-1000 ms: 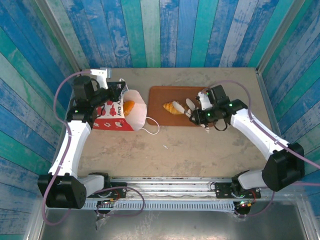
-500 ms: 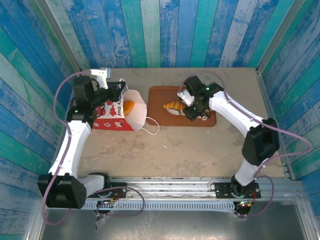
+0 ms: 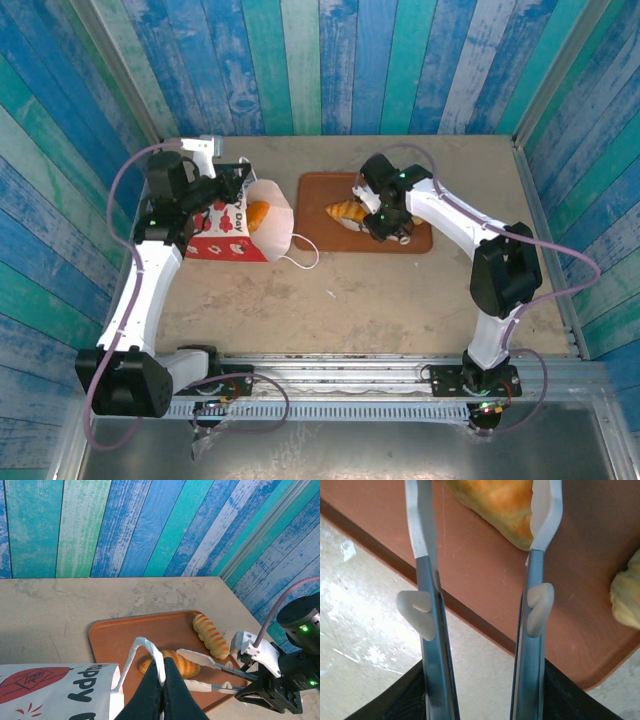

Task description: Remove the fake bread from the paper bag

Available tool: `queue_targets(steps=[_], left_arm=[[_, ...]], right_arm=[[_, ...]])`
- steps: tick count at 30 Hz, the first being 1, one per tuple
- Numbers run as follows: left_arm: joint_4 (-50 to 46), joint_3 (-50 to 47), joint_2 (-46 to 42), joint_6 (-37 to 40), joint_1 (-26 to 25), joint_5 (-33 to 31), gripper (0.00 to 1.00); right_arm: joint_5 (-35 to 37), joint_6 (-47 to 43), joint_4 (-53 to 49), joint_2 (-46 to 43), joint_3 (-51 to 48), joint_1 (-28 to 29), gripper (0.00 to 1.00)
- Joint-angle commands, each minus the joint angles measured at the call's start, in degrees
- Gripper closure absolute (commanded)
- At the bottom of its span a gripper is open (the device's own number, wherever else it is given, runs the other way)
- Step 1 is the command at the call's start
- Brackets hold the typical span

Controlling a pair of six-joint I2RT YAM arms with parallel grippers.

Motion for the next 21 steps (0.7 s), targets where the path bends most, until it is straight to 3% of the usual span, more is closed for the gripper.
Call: queue_targets(steps=[1, 6, 12, 16, 21], left_arm=[[1.87, -0.39, -0.72, 0.27, 0.11, 0.72, 1.00], [2.22, -0.39, -0.37, 0.08, 0.11, 1.11, 1.00], [2.95, -0.92, -0.08, -0.13, 0.11, 1.77, 1.00], [2.26, -0.83, -0.25, 0.32, 0.11, 2.04, 1.00], [1.14, -0.89, -1.05, 1.25, 0.11, 1.45, 1.00]], right_arm=[[0.29, 13.05, 0.81, -1.26, 0.52, 0.25, 0.48], [0.88, 26.53, 2.99, -2.94, -2.56, 1.58, 0.50], [0.05, 36.61, 4.70, -2.24, -2.32, 5.39, 0.49], [-0.63, 37.52, 3.59, -1.03, -0.19, 6.23, 0.48], [2.93, 31.02, 1.14, -3.27, 1.99, 6.09, 0.44]])
